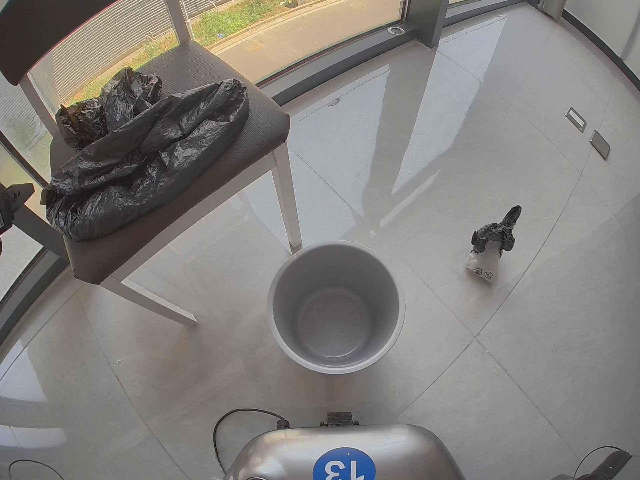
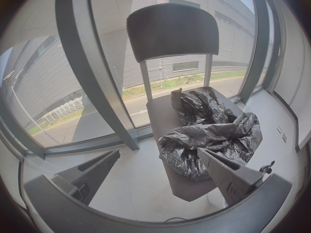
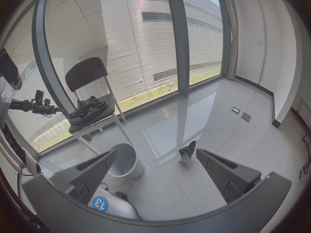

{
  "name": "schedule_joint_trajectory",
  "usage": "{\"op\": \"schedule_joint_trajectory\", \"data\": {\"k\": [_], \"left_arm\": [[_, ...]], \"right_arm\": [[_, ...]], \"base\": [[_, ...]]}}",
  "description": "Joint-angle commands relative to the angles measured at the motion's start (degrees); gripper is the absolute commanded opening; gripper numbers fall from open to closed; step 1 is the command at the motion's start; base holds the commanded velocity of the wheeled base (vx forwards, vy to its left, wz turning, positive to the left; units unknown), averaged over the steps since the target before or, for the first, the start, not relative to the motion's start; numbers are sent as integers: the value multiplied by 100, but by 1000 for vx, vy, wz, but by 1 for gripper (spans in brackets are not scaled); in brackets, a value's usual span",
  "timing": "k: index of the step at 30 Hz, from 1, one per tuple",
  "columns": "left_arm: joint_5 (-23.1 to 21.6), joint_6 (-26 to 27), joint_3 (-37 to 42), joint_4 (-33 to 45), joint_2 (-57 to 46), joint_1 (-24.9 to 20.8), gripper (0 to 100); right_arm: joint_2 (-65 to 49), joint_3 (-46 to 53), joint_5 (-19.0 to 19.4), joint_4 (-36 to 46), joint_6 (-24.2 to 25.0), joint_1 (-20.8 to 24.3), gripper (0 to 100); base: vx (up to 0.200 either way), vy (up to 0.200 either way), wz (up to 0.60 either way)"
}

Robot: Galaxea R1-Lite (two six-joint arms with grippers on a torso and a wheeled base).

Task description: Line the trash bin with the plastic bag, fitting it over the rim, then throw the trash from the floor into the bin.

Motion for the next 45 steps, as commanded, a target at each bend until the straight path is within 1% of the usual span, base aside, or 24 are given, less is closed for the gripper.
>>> {"op": "schedule_joint_trajectory", "data": {"k": [1,3,7,9,10,12,13,14,15,16,18,21,24,26,27,28,29,31,32,33,35,39,42,45], "left_arm": [[4,-186,52,12,-100,356,100],[4,-247,52,21,-82,462,100],[-5,-652,87,38,-56,875,100],[-31,-854,192,47,-65,989,100],[-31,-854,192,47,-65,989,100],[-49,-1074,351,91,-100,998,100],[-49,-1074,351,91,-100,998,100],[-58,-1355,412,135,-108,998,100],[-67,-1425,421,144,-108,998,100],[-155,-1671,456,214,-126,971,100],[-216,-1759,474,249,-126,980,100],[-559,-2243,597,240,-188,962,100],[-620,-2445,693,205,-188,954,100],[-638,-2603,772,117,-179,936,100],[-699,-2831,887,-50,-188,927,100],[-699,-2831,887,-50,-188,927,100],[-779,-3209,1054,-436,-170,901,100],[-787,-3464,1177,-805,-135,866,100],[-787,-3464,1177,-805,-135,866,100],[-805,-3693,1353,-1350,-73,778,100],[-761,-3701,1467,-1535,23,690,100],[-752,-3728,1546,-1535,85,523,100],[-770,-3754,1607,-1535,120,505,100],[-796,-3965,1599,-1561,164,505,100]], "right_arm": [[13,-11,20,-13,-7,10,100],[13,-11,20,-13,-7,10,100],[4,-37,20,4,-7,10,100],[4,-46,11,4,-7,10,100],[4,-46,11,4,-7,10,100],[4,-55,11,4,-7,10,100],[4,-55,11,4,-7,10,100],[-4,-55,11,4,-7,10,100],[-4,-64,11,4,-16,10,100],[4,-72,11,-5,-51,10,100],[-4,-81,11,-5,-77,10,100],[-13,-90,20,-5,-192,10,100],[-22,-81,20,-13,-244,10,100],[-22,-81,20,-13,-271,10,100],[-22,-81,20,-13,-297,10,100],[-22,-81,20,-13,-297,10,100],[-31,-72,20,-13,-297,10,100],[-31,-64,20,-13,-306,10,100],[-31,-64,20,-13,-306,10,100],[-40,-72,20,-13,-306,10,100],[-31,-72,20,-5,-306,27,100],[-22,-81,20,-5,-332,45,100],[-22,-72,20,4,-385,45,100],[-22,-72,20,4,-385,45,100]], "base": [[0,0,0],[0,0,0],[0,0,0],[0,0,0],[0,0,0],[0,0,0],[0,0,0],[0,0,0],[0,0,0],[0,0,0],[0,0,0],[0,0,0],[0,0,0],[0,0,0],[0,0,0],[0,0,0],[0,0,0],[0,0,0],[0,0,0],[0,0,0],[0,0,0],[0,0,0],[0,0,0],[0,0,0]]}}
